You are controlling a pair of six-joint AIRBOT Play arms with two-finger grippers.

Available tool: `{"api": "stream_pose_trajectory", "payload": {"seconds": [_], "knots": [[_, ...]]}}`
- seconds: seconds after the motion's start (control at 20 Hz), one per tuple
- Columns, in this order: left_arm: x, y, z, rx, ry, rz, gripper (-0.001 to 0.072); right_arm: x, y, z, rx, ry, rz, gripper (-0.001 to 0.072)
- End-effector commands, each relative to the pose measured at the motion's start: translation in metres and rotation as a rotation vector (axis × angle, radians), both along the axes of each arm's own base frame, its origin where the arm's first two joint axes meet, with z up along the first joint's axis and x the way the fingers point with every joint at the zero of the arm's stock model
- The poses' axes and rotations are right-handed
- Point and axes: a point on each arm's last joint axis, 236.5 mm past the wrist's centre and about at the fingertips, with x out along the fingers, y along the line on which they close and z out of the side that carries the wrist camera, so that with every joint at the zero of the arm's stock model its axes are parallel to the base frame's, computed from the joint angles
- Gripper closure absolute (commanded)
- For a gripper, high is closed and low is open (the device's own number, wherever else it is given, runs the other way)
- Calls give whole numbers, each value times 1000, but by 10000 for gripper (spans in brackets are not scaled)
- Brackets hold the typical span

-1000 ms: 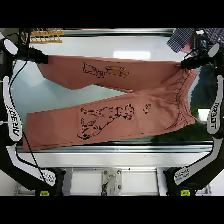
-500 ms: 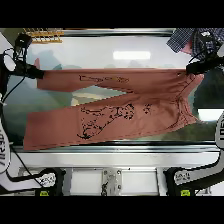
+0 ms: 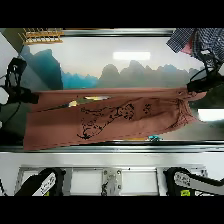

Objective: Fold the clothes and pants, and hang the long-sleeved shirts on hangers.

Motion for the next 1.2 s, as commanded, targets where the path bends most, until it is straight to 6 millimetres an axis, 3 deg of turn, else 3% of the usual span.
{"api": "stream_pose_trajectory", "payload": {"seconds": [0.0,0.25,0.6,0.85,1.15], "knots": [[-43,2,-29,5,56,-2,704,-37,5,-29,-1,66,1,696],[-93,-23,-73,32,169,-119,703,-70,3,-67,-11,182,1,696],[-168,-37,-115,30,314,-171,702,-87,-8,-74,-16,242,-41,695],[-194,-41,-129,9,405,-172,701,-104,-4,-93,-5,300,-39,694],[-228,-45,-152,-38,637,-193,702,-125,-6,-107,-21,376,-36,693]]}}
